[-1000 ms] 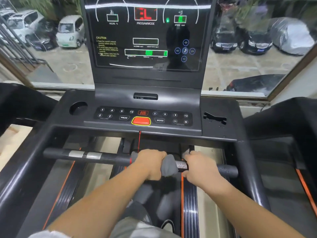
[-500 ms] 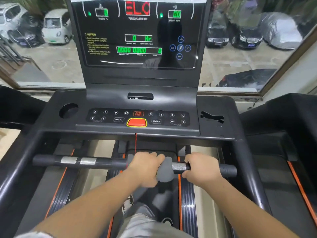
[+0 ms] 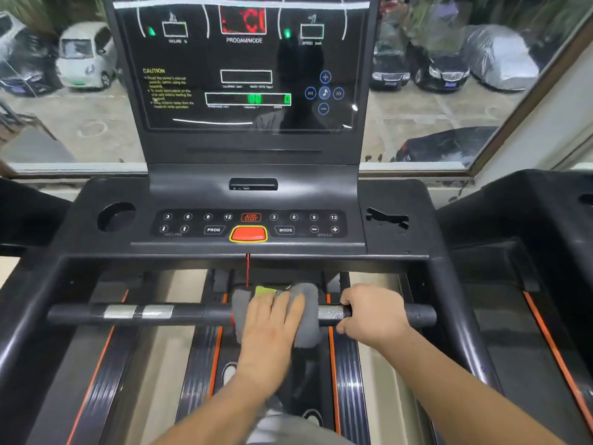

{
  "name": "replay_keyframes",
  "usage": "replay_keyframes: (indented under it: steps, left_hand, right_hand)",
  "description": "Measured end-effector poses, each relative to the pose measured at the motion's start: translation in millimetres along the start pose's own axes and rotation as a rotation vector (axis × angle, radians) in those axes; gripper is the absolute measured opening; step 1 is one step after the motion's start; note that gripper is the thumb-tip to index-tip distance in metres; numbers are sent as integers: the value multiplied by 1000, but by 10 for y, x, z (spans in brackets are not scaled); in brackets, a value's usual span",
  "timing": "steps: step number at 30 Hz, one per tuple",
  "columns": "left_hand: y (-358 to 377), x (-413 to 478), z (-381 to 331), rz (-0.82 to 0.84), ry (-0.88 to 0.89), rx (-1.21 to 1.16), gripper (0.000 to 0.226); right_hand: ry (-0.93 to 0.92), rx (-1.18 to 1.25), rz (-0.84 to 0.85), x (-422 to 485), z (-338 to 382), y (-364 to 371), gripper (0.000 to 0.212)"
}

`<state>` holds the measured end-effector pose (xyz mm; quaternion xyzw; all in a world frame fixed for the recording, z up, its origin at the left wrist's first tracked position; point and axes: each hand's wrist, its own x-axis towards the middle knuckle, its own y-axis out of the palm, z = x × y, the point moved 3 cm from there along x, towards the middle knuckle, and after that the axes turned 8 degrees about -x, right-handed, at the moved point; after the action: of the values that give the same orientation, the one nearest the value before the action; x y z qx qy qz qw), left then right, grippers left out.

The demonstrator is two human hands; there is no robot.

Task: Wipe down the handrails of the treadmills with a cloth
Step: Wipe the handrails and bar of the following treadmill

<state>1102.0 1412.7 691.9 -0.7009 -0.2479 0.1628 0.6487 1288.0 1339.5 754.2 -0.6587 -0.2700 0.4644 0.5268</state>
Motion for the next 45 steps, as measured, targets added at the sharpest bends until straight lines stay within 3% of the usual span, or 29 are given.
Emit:
replay_keyframes:
  steps: [3,6,11,14,16,19,21,23,26,29,31,34,38,40,43,45]
  left_hand:
    - [10,85,-13,87,-16,40,82]
    - [-175,329,-5,397,-57,83,79]
    - [-446,765,-52,813,-135,-110,50]
    - [-430,899,37,1017,-171,-303,49]
    - [-405,810,50,886,-118,-252,47]
    - [-326,256,5,311,9,-115,79]
    - [-234,-214,-61,90,45,-217,99]
    - [-139,-505,-136,113,-4,-510,88]
    - [-152,-689,-240,336,-386,-897,43]
    - [-279,-769,-229,223,-712,-1184,40]
    - [-410,-777,-173,99,-841,-1334,34]
    - [-758,-696,-7,-210,-906,-1362,24]
    - [-1102,-340,163,-523,-646,-1116,26]
    - [-1048,-136,148,-478,-401,-814,35]
    - [-582,-21,-10,66,-179,-346,74]
    - [-325,-55,-24,215,-149,-164,86]
  right_hand:
    - [7,-6,4,-6,3,-22,20]
    - [19,-9,1,3,9,-40,22]
    - [45,10,-17,-35,36,-14,23]
    - [60,24,-58,-62,41,31,23]
    - [69,31,-72,-80,43,60,20]
    - [68,24,-64,-87,50,73,18]
    - [59,8,-46,-76,52,64,19]
    - [48,-18,-22,-59,39,34,23]
    - [61,-34,31,-28,29,-27,28]
    - [64,-23,75,-5,47,-54,35]
    - [68,-48,62,5,48,-61,30]
    - [73,-54,67,15,49,-66,33]
    - [69,-52,61,-3,40,-67,28]
    - [50,-38,23,-54,26,-15,28]
    - [12,36,17,-165,-55,32,47]
    - [32,87,20,-219,-229,43,56]
